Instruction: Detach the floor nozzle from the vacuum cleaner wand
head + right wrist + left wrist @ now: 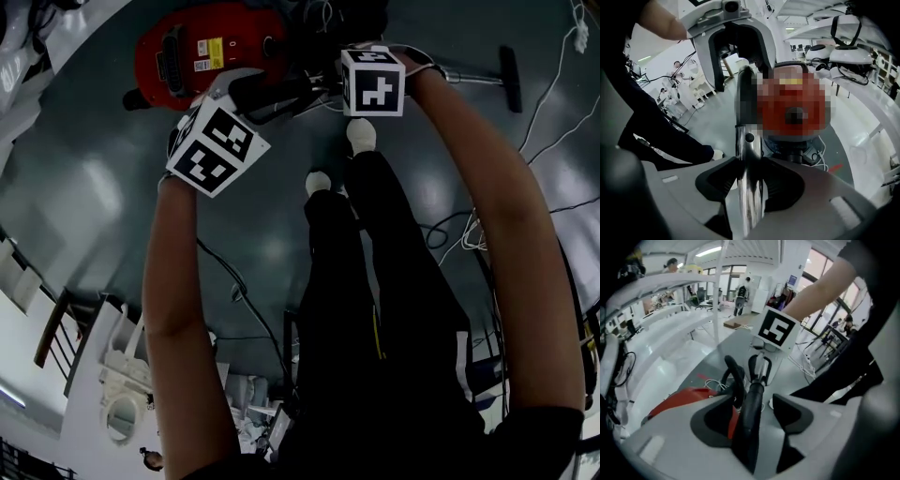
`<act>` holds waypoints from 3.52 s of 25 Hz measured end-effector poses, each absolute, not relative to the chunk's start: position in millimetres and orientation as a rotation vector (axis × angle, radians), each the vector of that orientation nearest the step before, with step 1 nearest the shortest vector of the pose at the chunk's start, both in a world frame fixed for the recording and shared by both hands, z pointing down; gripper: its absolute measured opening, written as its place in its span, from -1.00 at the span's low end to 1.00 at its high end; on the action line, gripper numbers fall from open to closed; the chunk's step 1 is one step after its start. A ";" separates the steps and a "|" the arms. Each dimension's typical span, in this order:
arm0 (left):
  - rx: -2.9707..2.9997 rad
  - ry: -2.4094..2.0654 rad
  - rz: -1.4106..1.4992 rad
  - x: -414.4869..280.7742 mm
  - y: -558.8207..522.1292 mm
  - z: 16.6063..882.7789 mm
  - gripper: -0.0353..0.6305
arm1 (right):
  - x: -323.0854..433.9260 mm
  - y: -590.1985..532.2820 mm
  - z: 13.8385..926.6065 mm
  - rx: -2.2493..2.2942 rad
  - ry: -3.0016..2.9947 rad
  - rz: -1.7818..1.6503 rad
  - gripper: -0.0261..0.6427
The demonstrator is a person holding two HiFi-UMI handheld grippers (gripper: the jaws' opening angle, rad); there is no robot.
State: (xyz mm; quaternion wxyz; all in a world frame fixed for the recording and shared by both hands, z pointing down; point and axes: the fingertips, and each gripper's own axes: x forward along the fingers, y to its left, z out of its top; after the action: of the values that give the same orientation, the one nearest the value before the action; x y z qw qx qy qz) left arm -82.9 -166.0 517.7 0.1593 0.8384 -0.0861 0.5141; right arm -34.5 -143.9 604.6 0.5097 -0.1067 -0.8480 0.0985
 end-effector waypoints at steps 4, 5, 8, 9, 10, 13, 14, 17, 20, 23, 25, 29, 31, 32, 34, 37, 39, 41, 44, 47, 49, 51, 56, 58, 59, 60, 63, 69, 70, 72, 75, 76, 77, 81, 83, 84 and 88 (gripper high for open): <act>2.380 -0.132 1.604 -83.9 -158.1 535.3 -0.11 | -32.9 -143.5 600.2 -0.276 -2.059 0.247 -0.42; 2.379 -0.120 1.635 -86.1 -157.6 538.7 -0.18 | -32.6 -144.1 598.8 -0.279 -2.065 0.251 -0.41; 2.370 -0.076 1.683 -89.8 -156.1 544.7 -0.40 | -31.7 -144.7 595.4 -0.293 -2.075 0.267 -0.42; 2.364 -0.054 1.684 -89.7 -154.4 545.1 -0.42 | -31.2 -144.4 594.6 -0.298 -2.073 0.272 -0.41; 2.357 -0.035 1.679 -89.3 -152.8 545.0 -0.43 | -30.6 -144.1 594.0 -0.303 -2.071 0.275 -0.41; 2.346 -0.015 1.647 -88.5 -150.7 542.8 -0.43 | -28.9 -142.0 593.4 -0.323 -2.068 0.297 -0.41; 2.347 -0.016 1.638 -88.2 -150.8 542.1 -0.43 | -28.6 -142.7 592.2 -0.321 -2.071 0.298 -0.41; 2.360 -0.024 1.630 -87.3 -152.1 540.8 -0.43 | -29.4 -145.6 589.2 -0.298 -2.094 0.283 -0.41; 2.367 -0.024 1.631 -87.1 -153.3 540.5 -0.43 | -32.3 -143.8 591.6 -0.284 -2.120 0.259 -0.40; 2.364 -0.021 1.632 -86.9 -154.0 540.2 -0.43 | -35.0 -144.0 594.0 -0.255 -2.127 0.190 -0.40; 2.362 -0.021 1.640 -86.5 -153.8 540.5 -0.43 | -35.1 -144.4 594.6 -0.239 -2.127 0.163 -0.41; 2.357 -0.009 1.658 -86.9 -153.8 540.6 -0.43 | -35.3 -144.8 593.5 -0.217 -2.128 0.150 -0.40; 2.350 0.010 1.703 -87.2 -153.9 542.0 -0.43 | -35.6 -145.2 594.3 -0.206 -2.122 0.158 -0.41; 2.351 0.018 1.738 -87.1 -154.1 543.1 -0.43 | -35.4 -145.4 595.3 -0.200 -2.115 0.160 -0.41; 2.363 0.036 1.812 -86.8 -154.1 545.2 -0.43 | -35.0 -145.5 597.4 -0.192 -2.097 0.158 -0.42; 2.380 0.064 1.912 -87.1 -153.4 546.5 -0.43 | -35.7 -145.2 599.4 -0.183 -2.082 0.149 -0.41; 2.386 0.088 1.969 -87.2 -153.1 546.7 -0.42 | -36.4 -145.9 599.5 -0.180 -2.083 0.148 -0.42; 2.383 0.092 1.968 -85.6 -153.7 545.6 -0.42 | -36.6 -146.5 598.3 -0.182 -2.086 0.152 -0.42; 2.386 0.073 1.868 -74.8 -155.6 538.5 -0.41 | -37.2 -145.7 597.9 -0.186 -2.085 0.154 -0.41; 2.356 0.141 1.883 -66.7 -153.2 539.4 -0.40 | -37.4 -144.9 601.3 -0.185 -2.081 0.154 -0.41; 2.324 0.208 1.952 -69.3 -149.2 547.1 -0.40 | -37.3 -143.9 601.3 -0.188 -2.082 0.160 -0.41; 2.317 0.235 1.981 -72.7 -146.2 552.5 -0.40 | -38.4 -142.1 599.2 -0.198 -2.091 0.169 -0.41; 2.334 0.182 1.918 -71.0 -148.2 551.6 -0.44 | -36.4 -142.9 598.5 -0.197 -2.116 0.175 -0.42; 2.306 0.184 1.940 -72.6 -147.9 553.7 -0.44 | -37.4 -142.9 599.4 -0.190 -2.110 0.174 -0.42; 2.294 0.190 1.954 -73.6 -147.2 554.8 -0.44 | -38.3 -142.6 599.7 -0.187 -2.108 0.175 -0.42; 2.288 0.195 1.958 -74.3 -146.4 555.3 -0.44 | -39.1 -142.1 599.9 -0.184 -2.107 0.175 -0.42; 2.290 0.187 1.924 -75.2 -144.4 553.8 -0.44 | -38.9 -140.6 600.1 -0.168 -2.118 0.167 -0.42; 2.257 0.162 1.941 -79.2 -143.6 555.0 -0.44 | -41.6 -139.3 601.2 -0.165 -2.136 0.183 -0.43; 2.253 0.158 1.940 -80.2 -143.7 555.2 -0.44 | -42.3 -139.4 601.2 -0.165 -2.137 0.187 -0.43; 2.248 0.150 1.927 -81.9 -144.5 554.7 -0.44 | -43.4 -140.0 600.2 -0.156 -2.142 0.188 -0.43; 2.238 0.141 1.911 -83.8 -145.6 553.3 -0.44 | -44.9 -140.2 599.3 -0.153 -2.155 0.198 -0.43; 2.237 0.139 1.917 -84.6 -145.0 552.7 -0.44 | -45.8 -139.5 599.1 -0.159 -2.159 0.204 -0.43; 2.236 0.136 1.918 -85.6 -144.6 551.9 -0.44 | -46.8 -139.1 598.5 -0.163 -2.164 0.209 -0.43; 2.211 0.139 1.888 -90.2 -144.2 553.1 -0.44 | -49.4 -138.6 597.4 -0.147 -2.167 0.196 -0.43; 2.204 0.138 1.882 -89.7 -143.9 554.0 -0.44 | -49.8 -138.4 598.9 -0.140 -2.170 0.194 -0.43; 2.210 0.130 1.881 -88.7 -144.1 553.6 -0.44 | -50.6 -138.6 598.7 -0.141 -2.176 0.196 -0.43; 2.148 0.139 1.996 -120.3 -148.0 550.5 -0.44 | -39.9 -139.4 609.9 -0.135 -2.132 0.187 -0.43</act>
State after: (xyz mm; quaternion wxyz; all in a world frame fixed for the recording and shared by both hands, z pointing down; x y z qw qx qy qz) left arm -120.3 -148.0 550.5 0.1029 0.7279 0.0473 0.6763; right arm -39.9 -139.4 609.9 0.4781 -0.0551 -0.8732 0.0768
